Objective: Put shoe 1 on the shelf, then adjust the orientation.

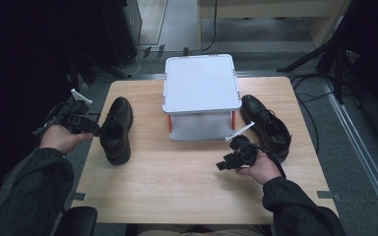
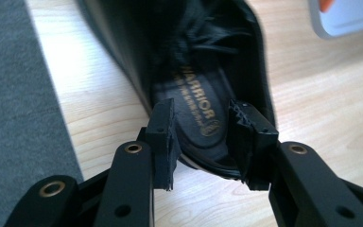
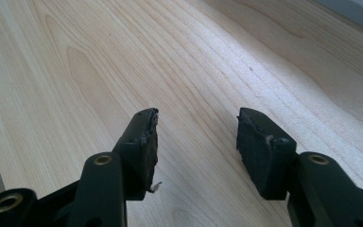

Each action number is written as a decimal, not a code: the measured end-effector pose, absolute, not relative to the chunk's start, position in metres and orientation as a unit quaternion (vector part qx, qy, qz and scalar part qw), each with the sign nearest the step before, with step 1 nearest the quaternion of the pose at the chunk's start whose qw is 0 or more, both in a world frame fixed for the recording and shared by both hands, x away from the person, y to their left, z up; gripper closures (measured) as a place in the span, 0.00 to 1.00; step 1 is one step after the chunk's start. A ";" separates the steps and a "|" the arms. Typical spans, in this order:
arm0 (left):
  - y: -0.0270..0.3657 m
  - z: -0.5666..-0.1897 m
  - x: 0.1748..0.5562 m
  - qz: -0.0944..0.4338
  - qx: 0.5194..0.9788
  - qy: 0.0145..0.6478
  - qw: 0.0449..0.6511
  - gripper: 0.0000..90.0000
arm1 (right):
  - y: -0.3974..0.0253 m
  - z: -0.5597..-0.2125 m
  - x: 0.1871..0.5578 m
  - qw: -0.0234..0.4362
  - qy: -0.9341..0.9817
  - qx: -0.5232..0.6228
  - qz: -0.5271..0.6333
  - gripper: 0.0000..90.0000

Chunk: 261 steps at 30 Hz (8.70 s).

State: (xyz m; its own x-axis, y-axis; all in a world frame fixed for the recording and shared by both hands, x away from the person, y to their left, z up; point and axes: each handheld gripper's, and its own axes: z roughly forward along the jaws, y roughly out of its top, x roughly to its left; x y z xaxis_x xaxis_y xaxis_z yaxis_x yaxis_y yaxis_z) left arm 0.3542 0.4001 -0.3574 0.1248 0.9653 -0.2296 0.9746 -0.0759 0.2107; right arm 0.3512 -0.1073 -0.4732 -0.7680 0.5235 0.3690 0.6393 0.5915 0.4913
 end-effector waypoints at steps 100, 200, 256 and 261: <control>0.227 -0.224 0.504 -0.050 0.676 0.717 0.161 0.91 | -0.118 -0.467 0.350 0.100 -0.887 -0.317 -0.321 0.57; 0.285 -0.351 0.381 -0.075 0.718 0.639 0.266 0.59 | -0.134 -0.472 0.353 0.096 -0.879 -0.351 -0.309 0.57; 0.298 -0.432 0.336 -0.050 0.753 0.599 0.268 0.57 | -0.169 -0.436 0.371 0.098 -0.856 -0.399 -0.315 0.59; 0.298 -0.433 0.337 -0.052 0.754 0.598 0.267 0.57 | -0.179 -0.419 0.381 0.099 -0.854 -0.415 -0.297 0.60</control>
